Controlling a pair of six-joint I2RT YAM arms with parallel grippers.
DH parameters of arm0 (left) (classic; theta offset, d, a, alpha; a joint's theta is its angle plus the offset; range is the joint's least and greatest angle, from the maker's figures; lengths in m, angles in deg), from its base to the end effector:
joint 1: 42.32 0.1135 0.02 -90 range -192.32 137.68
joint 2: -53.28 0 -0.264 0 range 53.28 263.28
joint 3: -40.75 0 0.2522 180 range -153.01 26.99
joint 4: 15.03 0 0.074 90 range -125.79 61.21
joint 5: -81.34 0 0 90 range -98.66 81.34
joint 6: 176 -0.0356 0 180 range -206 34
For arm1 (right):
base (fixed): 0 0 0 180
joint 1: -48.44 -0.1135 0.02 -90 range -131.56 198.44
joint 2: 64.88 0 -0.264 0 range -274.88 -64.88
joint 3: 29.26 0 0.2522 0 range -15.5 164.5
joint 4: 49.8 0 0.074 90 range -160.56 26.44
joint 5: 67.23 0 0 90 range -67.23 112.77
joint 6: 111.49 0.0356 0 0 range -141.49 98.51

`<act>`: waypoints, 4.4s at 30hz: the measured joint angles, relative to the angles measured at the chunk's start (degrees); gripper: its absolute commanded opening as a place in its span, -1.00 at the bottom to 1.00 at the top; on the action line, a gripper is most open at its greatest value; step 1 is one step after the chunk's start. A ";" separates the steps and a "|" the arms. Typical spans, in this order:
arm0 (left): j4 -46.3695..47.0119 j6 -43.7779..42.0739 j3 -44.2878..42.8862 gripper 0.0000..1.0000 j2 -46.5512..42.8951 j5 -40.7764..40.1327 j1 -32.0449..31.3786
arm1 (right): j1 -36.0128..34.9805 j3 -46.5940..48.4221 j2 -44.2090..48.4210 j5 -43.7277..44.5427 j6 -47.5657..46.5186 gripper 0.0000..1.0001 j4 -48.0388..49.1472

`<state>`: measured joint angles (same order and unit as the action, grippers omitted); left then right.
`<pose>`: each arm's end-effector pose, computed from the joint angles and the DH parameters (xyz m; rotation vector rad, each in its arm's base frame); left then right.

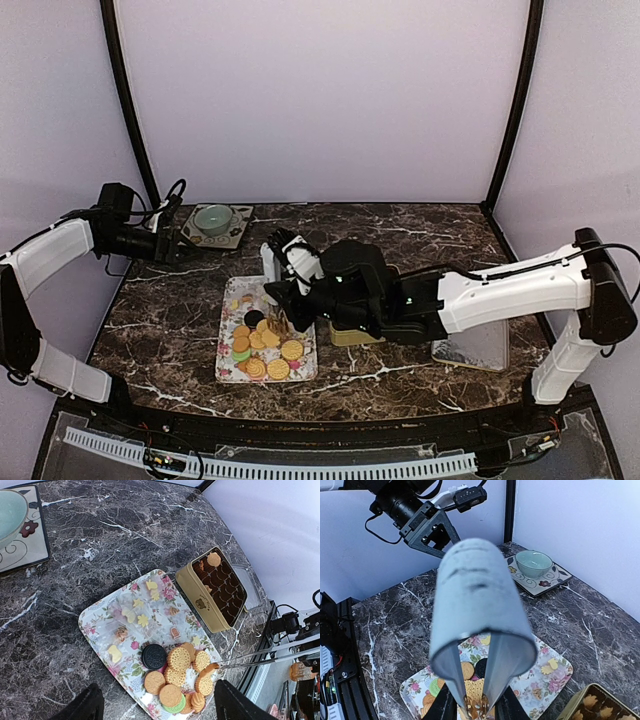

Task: Pack the cookies
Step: Pick up the fake cookies from the plate, then place the fake cookies in the empty pocket of the box, then pick up the fake cookies from the plate.

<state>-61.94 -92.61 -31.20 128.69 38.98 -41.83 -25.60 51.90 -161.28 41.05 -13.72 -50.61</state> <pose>0.2680 -0.0240 0.2783 0.4770 2.2254 -0.9402 0.1197 0.3780 0.2798 -0.8376 1.7000 0.6987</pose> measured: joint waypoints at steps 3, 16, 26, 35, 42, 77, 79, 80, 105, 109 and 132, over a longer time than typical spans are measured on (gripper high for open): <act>0.00 0.02 0.00 0.57 0.00 0.04 0.00 | 0.74 0.00 1.11 1.07 -1.16 -1.00 -1.18; 0.00 0.28 0.00 0.57 0.00 0.17 0.00 | 14.25 -4.92 15.26 6.49 -5.64 -1.00 -3.67; 0.00 0.44 0.00 0.57 0.00 0.20 0.00 | 18.27 -7.98 14.32 7.65 -7.52 -1.00 -6.16; 0.00 0.46 -0.02 0.57 0.00 0.20 0.00 | 18.38 -8.98 13.14 7.69 -7.96 -1.00 -6.60; 0.00 0.48 -0.07 0.57 0.00 0.17 0.00 | 18.38 -9.77 13.03 7.28 -7.93 -0.89 -6.64; 0.00 1.07 -0.07 0.65 0.00 -0.11 0.00 | 6.47 -4.79 10.08 2.05 -2.25 -0.53 2.40; 0.02 1.07 -0.07 0.65 0.00 -0.13 0.00 | 5.07 -3.65 7.54 1.40 -1.51 -0.53 4.24; 0.00 1.07 -0.07 0.65 0.00 -0.13 0.00 | 4.42 -3.13 6.05 0.96 -1.18 -0.53 4.96; -0.42 0.57 -0.72 0.68 0.00 -0.33 0.00 | -2.05 2.75 -5.09 -6.27 2.12 -0.19 7.19; -1.07 -0.24 -0.94 0.68 0.00 -0.46 0.00 | -3.67 2.78 -6.32 -5.49 1.88 -0.19 7.15; -2.40 -0.44 -0.98 0.69 -1.29 -0.52 0.00 | -5.05 2.78 -10.49 -3.19 1.33 -0.17 6.27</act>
<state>-64.34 -93.04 -32.19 127.40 38.45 -41.83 -30.65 54.68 -171.77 37.86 -12.39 -44.33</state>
